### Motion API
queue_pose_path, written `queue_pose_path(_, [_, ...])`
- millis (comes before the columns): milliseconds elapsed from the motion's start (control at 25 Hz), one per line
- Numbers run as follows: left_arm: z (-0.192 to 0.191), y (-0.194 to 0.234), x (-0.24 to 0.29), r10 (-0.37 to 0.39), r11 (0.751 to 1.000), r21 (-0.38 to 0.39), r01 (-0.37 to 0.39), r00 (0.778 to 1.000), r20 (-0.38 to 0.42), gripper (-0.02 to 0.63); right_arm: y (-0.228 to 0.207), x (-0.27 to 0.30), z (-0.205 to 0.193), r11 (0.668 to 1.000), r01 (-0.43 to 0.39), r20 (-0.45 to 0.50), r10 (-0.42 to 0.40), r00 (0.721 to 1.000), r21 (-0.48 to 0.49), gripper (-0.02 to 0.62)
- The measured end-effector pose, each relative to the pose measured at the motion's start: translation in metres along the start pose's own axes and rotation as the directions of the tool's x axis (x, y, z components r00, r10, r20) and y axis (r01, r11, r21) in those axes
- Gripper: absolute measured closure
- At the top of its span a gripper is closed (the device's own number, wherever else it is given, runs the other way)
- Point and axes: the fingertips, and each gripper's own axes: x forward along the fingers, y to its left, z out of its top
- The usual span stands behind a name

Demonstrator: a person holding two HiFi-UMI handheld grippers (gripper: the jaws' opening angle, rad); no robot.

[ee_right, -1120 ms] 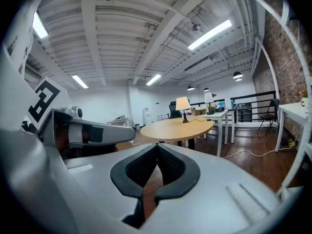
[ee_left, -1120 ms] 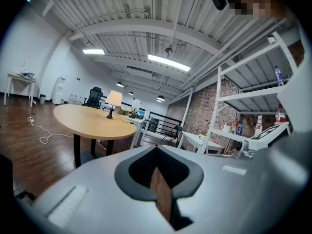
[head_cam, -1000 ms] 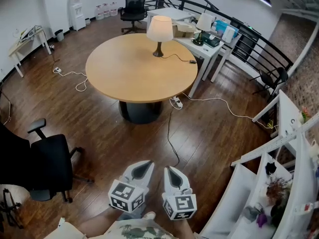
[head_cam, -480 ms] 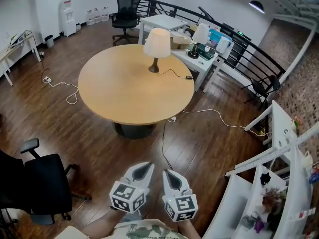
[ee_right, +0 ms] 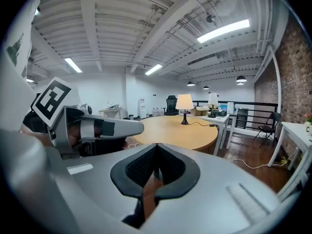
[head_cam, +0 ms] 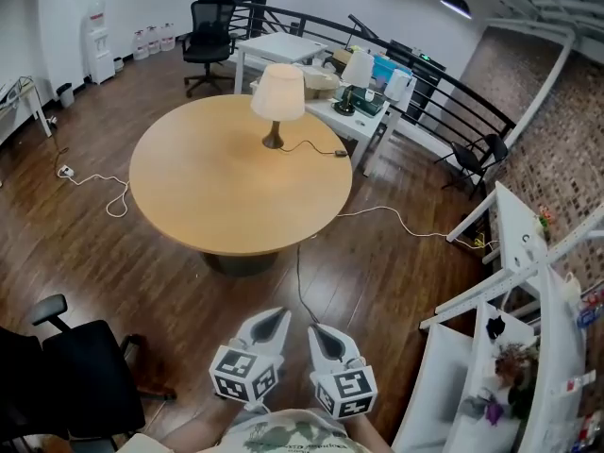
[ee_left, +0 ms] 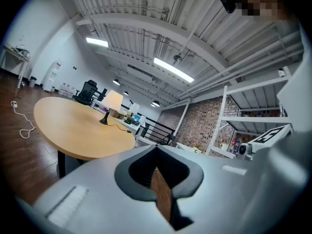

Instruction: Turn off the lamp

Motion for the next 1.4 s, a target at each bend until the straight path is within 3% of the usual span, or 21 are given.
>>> queue_pose_path(360, [0.013,0.014,0.009,0.001,1.0,0.018,-0.001,1.0,0.009,0.604,0.002,0.022,0.012,1.0,0.009,0.034,-0.009,0.999,0.006,0.595])
queue_pose_path(680, [0.007,0.016,0.044,0.032,0.999,0.043,-0.032,0.999,-0.012,0.604,-0.027,0.042,0.012,0.998,-0.03,0.067,0.027,0.997,0.052,0.595])
queue_pose_path(1040, [0.013,-0.013,0.142,0.097,0.99,0.101,-0.099,0.995,0.031,0.604,-0.126,0.068,0.028,0.991,-0.108,0.121,0.099,0.988,0.073,0.595])
queue_pose_path(1400, [0.002,-0.05,0.258,0.159,0.98,0.125,-0.157,0.987,-0.003,0.604,-0.245,0.081,0.051,0.981,-0.165,0.169,0.146,0.975,0.105,0.595])
